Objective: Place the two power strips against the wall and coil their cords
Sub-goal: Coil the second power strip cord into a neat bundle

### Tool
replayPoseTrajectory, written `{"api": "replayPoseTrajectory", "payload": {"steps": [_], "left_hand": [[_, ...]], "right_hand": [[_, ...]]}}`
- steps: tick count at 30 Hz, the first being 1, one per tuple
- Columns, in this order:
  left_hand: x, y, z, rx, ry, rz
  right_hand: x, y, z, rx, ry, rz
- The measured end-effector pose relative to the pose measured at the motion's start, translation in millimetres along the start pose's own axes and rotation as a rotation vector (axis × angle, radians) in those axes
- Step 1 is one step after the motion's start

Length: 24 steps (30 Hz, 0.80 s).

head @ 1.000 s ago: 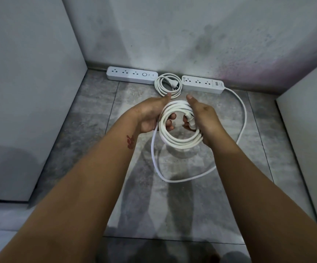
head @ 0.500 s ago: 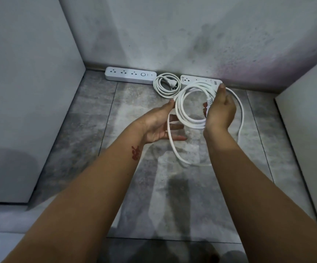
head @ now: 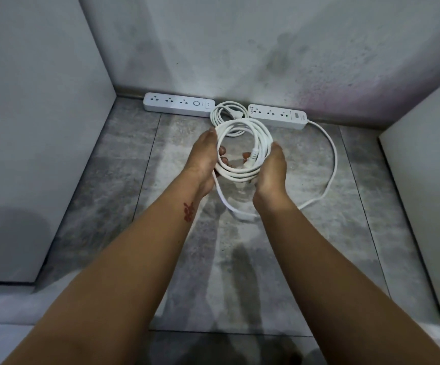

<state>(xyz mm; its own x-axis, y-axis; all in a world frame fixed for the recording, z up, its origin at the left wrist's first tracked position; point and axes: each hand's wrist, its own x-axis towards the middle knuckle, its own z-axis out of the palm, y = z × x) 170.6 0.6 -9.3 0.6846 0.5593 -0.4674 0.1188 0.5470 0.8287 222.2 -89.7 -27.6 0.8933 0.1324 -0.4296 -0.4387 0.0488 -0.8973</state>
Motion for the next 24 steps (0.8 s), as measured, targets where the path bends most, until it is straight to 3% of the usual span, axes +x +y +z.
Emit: {"api": "replayPoseTrajectory", "payload": {"steps": [6, 9, 13, 18, 24], "left_hand": [[2.3, 12.6, -6.0, 0.315, -0.198, 0.053], [-2.9, 11.0, -1.7, 0.396, -0.301, 0.008], [-1.8, 10.3, -1.9, 0.408, -0.318, -0.007], [-0.6, 15.2, -4.5, 0.399, -0.353, 0.012], [-0.5, 9.5, -12.7, 0.198, -0.367, -0.041]], "right_hand": [[5.8, -25.6, -10.4, -0.321, 0.009, -0.210], [8.0, -35.9, -18.3, -0.488, -0.070, -0.232], [3.2, -40.8, -25.2, -0.646, -0.192, -0.215], [4.6, -37.1, -28.2, -0.655, -0.248, -0.284], [10.6, -34.2, -28.9, -0.513, -0.180, -0.290]]}}
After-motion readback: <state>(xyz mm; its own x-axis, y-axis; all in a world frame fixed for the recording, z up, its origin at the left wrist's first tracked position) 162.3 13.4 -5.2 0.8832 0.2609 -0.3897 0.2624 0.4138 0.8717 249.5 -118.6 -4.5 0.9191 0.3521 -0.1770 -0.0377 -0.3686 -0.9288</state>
